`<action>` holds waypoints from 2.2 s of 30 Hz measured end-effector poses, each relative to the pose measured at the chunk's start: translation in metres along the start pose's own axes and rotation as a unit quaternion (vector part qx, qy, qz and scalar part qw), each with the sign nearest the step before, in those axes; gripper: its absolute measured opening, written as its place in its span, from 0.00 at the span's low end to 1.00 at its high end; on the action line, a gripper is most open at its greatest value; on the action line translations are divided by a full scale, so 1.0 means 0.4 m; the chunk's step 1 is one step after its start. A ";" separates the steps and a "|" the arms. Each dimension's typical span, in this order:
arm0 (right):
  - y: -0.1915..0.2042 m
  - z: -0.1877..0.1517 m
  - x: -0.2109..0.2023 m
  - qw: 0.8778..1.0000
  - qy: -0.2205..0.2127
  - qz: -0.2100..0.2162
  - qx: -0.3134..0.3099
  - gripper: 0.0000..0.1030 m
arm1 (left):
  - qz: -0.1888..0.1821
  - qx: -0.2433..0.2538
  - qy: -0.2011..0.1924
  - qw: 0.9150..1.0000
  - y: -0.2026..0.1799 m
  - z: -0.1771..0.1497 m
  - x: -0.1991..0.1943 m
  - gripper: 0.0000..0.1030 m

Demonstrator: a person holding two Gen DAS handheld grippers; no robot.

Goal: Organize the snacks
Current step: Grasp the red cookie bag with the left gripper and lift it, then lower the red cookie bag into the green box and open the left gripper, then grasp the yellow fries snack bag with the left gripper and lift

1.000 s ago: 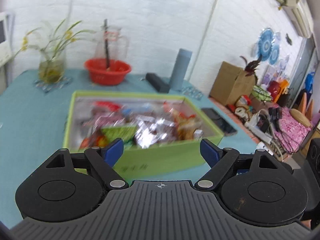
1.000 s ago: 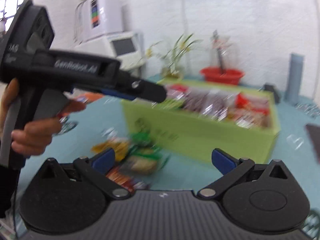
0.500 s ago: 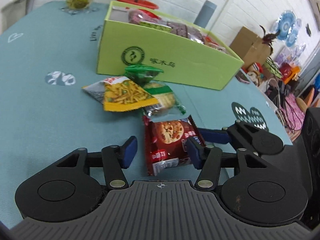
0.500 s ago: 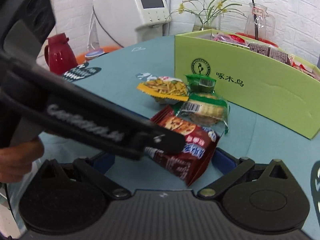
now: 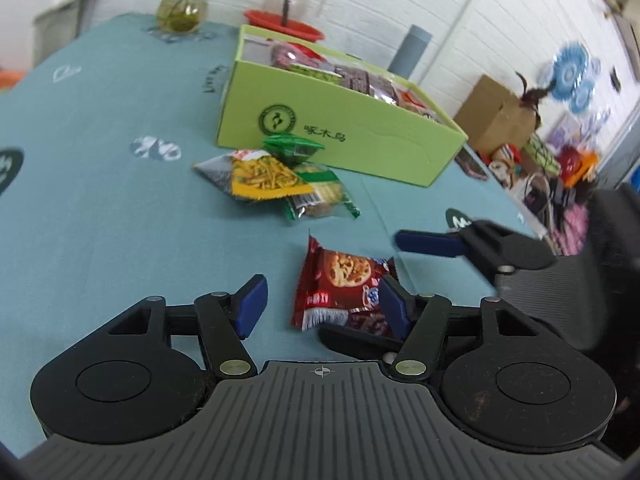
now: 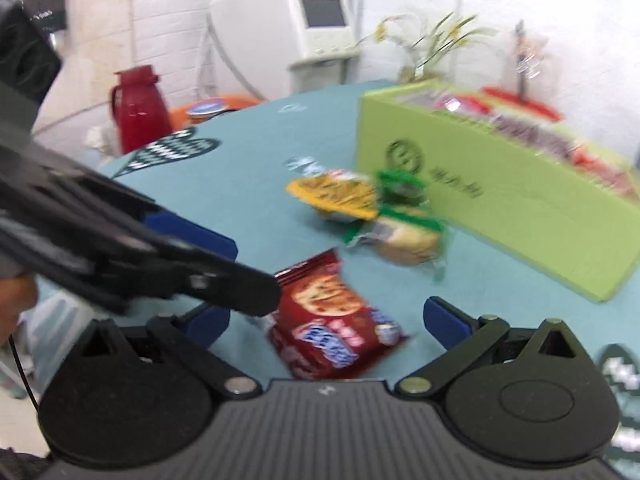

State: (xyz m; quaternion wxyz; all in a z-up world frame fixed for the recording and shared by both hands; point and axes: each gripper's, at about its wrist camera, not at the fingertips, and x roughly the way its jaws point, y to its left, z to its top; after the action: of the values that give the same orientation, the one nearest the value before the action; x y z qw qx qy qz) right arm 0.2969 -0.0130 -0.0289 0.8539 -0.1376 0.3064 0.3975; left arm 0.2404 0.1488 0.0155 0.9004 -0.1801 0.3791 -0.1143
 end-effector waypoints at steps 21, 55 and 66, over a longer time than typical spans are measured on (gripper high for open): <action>0.080 -0.041 -0.022 0.999 -0.012 -0.032 0.008 0.73 | 0.008 0.017 0.022 1.000 -0.046 -0.036 0.064 0.15; -0.186 0.187 -0.051 0.988 -0.142 -0.010 0.064 0.91 | 0.024 0.050 -0.113 0.992 0.011 0.412 0.107 0.62; 0.006 0.163 0.196 0.999 -0.014 0.021 -0.019 0.91 | 0.069 0.024 0.024 0.997 0.134 0.259 0.210 0.31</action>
State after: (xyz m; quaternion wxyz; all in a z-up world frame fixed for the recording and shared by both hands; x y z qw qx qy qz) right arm 0.3612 0.0665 -0.0279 0.8468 -0.1417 0.2895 0.4231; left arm 0.3768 0.1934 0.0070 0.9008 -0.1293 0.4092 -0.0656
